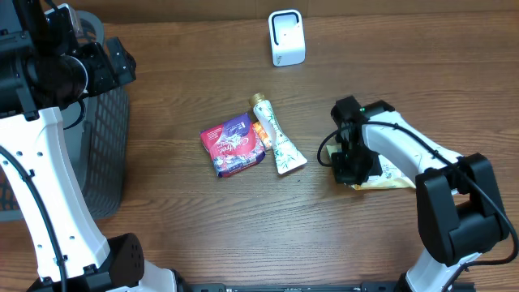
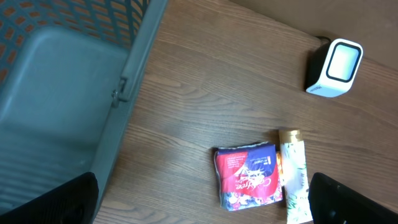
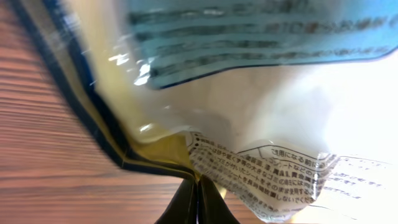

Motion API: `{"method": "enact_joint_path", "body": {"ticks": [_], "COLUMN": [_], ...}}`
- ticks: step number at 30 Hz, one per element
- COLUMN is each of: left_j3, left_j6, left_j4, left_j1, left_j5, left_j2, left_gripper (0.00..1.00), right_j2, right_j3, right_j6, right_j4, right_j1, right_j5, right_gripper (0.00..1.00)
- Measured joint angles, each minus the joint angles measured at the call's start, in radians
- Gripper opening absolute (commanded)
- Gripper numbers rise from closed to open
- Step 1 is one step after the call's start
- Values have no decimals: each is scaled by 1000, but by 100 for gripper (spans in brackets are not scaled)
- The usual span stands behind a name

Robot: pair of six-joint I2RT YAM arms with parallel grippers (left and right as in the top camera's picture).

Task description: Scan the item barcode

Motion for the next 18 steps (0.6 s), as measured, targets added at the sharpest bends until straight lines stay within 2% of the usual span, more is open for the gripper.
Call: {"method": "enact_joint_path", "body": {"ticks": [11,18], "left_j3": [0,0], "left_j6": [0,0], "left_j4": [0,0], "left_j1": [0,0], "left_j5": [0,0], "left_j2": [0,0], "left_gripper": [100,100], "right_j2": [0,0], "right_j3": [349,375], "right_j6": [41,60], "right_j4": [-178,-156], "right_j1": [0,0], "right_j5": [-89,-98], "right_gripper": [4,4]}}
